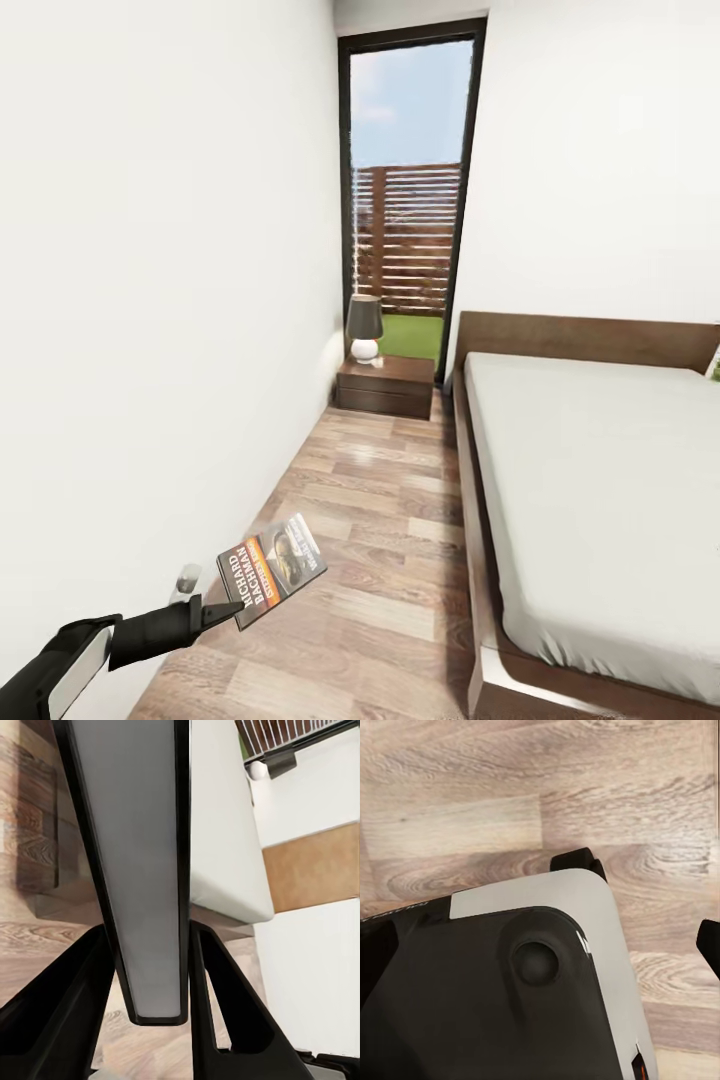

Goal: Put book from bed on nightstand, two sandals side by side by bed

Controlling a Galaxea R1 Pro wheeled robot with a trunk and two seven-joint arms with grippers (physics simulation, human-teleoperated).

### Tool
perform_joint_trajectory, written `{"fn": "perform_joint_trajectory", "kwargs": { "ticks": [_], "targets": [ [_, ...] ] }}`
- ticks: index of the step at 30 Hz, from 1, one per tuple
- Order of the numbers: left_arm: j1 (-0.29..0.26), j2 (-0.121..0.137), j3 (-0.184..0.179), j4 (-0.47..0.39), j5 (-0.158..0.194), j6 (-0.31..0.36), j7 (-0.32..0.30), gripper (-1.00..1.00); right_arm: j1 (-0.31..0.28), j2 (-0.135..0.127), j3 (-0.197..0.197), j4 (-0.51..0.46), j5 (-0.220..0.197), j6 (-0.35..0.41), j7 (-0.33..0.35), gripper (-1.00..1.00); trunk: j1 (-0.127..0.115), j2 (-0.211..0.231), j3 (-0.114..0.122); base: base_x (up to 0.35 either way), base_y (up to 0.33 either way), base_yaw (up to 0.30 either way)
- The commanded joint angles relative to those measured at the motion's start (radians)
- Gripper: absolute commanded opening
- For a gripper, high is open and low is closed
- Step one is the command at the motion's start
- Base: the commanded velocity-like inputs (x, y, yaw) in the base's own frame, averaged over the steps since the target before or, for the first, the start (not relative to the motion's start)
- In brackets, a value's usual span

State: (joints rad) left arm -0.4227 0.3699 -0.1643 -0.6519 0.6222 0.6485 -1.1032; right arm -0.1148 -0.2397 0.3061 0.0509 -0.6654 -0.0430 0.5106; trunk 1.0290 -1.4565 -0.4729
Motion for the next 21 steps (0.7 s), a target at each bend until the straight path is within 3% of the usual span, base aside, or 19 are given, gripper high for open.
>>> {"fn": "perform_joint_trajectory", "kwargs": {
  "ticks": [1, 21],
  "targets": [
    [-0.001, 0.001, -0.004, 0.000, 0.009, 0.008, 0.000, -1.00, -0.002, 0.000, 0.008, 0.004, -0.009, -0.005, 0.006, 1.00, 0.000, -0.001, -0.001, 0.005, 0.000, -0.172],
    [-0.001, 0.001, -0.004, 0.000, 0.010, 0.007, 0.001, -1.00, -0.002, 0.000, 0.008, 0.004, -0.010, -0.005, 0.006, 1.00, 0.000, -0.001, -0.001, 0.082, 0.012, -0.172]
  ]
}}
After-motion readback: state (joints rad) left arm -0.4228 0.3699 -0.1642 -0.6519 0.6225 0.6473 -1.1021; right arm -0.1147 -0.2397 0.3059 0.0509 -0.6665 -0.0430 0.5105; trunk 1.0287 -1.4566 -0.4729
